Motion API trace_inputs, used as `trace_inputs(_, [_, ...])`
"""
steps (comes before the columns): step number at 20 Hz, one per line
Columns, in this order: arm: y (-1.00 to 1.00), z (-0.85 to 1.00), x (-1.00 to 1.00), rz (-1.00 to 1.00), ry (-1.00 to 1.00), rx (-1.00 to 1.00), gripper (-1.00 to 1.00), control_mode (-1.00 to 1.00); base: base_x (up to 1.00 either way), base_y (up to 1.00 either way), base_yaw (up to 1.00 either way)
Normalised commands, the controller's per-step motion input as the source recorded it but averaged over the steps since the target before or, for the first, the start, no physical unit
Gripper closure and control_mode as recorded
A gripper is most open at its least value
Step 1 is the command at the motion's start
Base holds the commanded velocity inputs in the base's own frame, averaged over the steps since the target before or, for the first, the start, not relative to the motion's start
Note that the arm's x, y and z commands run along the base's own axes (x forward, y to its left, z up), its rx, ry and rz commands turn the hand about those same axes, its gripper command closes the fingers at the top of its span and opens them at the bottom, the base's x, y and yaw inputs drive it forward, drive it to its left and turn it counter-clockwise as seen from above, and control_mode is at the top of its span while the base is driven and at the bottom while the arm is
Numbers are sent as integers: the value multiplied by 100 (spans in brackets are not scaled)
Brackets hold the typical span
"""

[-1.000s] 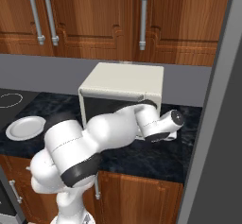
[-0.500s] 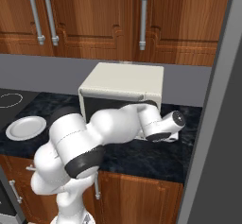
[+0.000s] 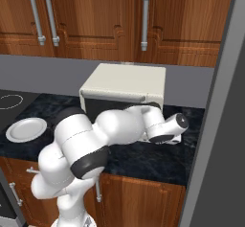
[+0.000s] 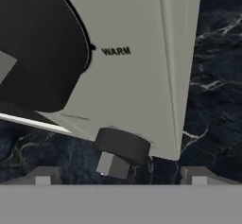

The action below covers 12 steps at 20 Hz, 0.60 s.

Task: Pick up the bagel from the plate, place it on the toaster oven rack, close the door, and set the timer.

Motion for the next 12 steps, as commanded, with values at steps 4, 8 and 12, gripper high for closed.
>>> trace_inputs(4, [0, 0, 17, 0, 0, 0, -100, -100, 0, 0, 0])
trace_inputs(8, [0, -7, 20, 0, 1, 0, -100, -100, 0, 0, 0])
trace_inputs(12, [0, -9, 15, 0, 1, 0, -100, -100, 0, 0, 0])
